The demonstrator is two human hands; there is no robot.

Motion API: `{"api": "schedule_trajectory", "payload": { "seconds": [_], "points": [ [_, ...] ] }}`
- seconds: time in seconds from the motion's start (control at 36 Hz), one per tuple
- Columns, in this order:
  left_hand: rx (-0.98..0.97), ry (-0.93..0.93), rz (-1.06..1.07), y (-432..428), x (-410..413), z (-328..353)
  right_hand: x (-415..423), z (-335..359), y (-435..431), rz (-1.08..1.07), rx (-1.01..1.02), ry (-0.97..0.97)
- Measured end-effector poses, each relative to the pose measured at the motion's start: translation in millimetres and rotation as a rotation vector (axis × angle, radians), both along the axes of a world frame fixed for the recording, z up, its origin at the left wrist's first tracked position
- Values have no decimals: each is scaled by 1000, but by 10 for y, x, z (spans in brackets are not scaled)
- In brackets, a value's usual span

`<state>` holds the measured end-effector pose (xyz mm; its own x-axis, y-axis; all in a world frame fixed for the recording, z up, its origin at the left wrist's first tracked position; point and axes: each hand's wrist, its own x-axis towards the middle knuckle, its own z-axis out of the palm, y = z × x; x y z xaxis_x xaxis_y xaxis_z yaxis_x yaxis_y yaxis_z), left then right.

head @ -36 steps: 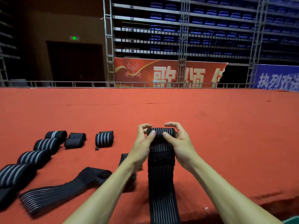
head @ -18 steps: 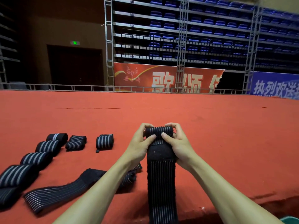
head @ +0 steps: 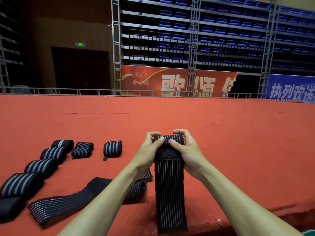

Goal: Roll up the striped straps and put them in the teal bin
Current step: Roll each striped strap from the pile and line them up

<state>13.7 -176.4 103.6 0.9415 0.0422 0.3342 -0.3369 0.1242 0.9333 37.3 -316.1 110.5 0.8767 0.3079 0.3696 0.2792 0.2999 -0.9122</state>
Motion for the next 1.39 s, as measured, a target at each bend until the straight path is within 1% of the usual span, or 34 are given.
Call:
{"api": "schedule_trajectory", "payload": {
  "seconds": [0.06,0.11,0.19,0.28,0.39,0.44,0.53,0.58,0.69,0.83,0.86,0.92,0.97,1.0,1.08,1.14,1.28,1.33,1.39],
  "points": [
    [92,34,15,-2,6,-11,-9,1,14,22,15,27],
    [127,51,10,-3,-3,-21,-13,-1,29,43,25,51],
    [133,54,-20,31,-13,-45,-21,-9,33,86,9,79],
    [126,19,-37,92,-22,-78,-17,-37,23,104,-19,101],
    [100,-50,43,127,-20,-92,-22,-60,0,113,-28,152],
    [94,-81,67,116,-28,-95,-28,-74,-8,119,-94,149],
    [93,-114,74,97,-44,-97,-38,-89,5,71,-239,100],
    [89,-119,75,82,-43,-93,-49,-80,27,30,-276,82],
    [1,-68,43,4,-35,-97,-42,-83,89,-79,-250,19],
    [-158,26,53,-85,-22,-60,-25,-127,110,-104,-179,-81],
    [-145,41,49,-82,-23,-42,-20,-130,98,-118,-181,-112],
    [-29,60,40,-62,-12,-22,-8,-139,72,-136,-178,-162],
    [79,59,34,-36,5,-28,-6,-142,50,-125,-163,-179],
    [99,67,25,-29,-4,-21,-7,-143,38,-111,-159,-181],
    [120,78,-6,2,-31,-19,-8,-145,11,-69,-172,-165],
    [125,53,-10,21,-40,-25,0,-135,5,-34,-163,-112],
    [0,1,-35,35,-40,-55,13,-64,-25,57,-32,86],
    [-26,-19,-60,37,-39,-63,12,-61,-18,41,-69,83],
    [-3,-45,-67,38,-29,-66,27,-85,-7,-40,-126,24]
  ]
}}
